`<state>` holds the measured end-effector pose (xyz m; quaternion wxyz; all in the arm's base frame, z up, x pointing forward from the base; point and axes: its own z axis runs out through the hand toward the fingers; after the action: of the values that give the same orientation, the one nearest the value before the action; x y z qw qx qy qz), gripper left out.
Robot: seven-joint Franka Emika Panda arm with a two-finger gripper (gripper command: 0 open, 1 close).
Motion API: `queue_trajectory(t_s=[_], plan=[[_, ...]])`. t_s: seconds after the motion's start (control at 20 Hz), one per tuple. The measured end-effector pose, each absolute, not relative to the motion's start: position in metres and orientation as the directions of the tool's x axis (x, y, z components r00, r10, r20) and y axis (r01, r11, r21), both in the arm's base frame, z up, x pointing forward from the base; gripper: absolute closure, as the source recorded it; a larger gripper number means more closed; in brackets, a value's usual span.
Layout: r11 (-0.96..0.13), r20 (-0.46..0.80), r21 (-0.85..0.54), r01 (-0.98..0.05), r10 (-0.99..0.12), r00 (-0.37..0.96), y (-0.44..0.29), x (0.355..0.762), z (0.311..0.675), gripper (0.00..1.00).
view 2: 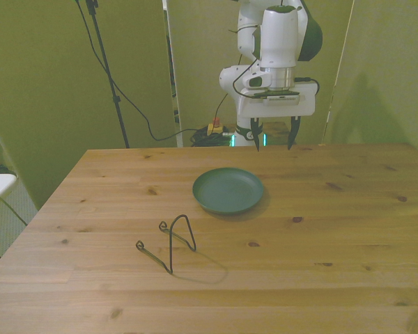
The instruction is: Load the plate
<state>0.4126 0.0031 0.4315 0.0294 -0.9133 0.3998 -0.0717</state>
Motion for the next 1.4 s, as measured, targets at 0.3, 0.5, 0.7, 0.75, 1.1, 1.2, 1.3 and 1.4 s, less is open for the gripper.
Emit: queue_trajectory(t_s=[0.3,0.5,0.7,0.75,1.1,1.2,1.3,1.4], plan=[[-0.639,0.127,-0.100,-0.763,-0.769,0.627,-0.011,0.425,0.427,0.00],[-0.618,0.178,-0.022,-0.786,-0.776,0.605,-0.033,0.449,0.416,0.00],[-0.610,0.188,0.019,-0.792,-0.776,0.602,-0.037,0.468,0.399,0.00],[-0.609,0.189,0.013,-0.793,-0.777,0.600,-0.037,0.472,0.395,0.00],[-0.618,0.181,-0.014,-0.786,-0.775,0.606,-0.015,0.481,0.385,0.00],[-0.622,0.175,-0.016,-0.782,-0.772,0.611,-0.005,0.484,0.376,0.00],[-0.626,0.169,-0.014,-0.780,-0.770,0.615,0.001,0.486,0.368,0.00],[-0.629,0.166,-0.001,-0.778,-0.767,0.620,0.002,0.486,0.362,0.00]])
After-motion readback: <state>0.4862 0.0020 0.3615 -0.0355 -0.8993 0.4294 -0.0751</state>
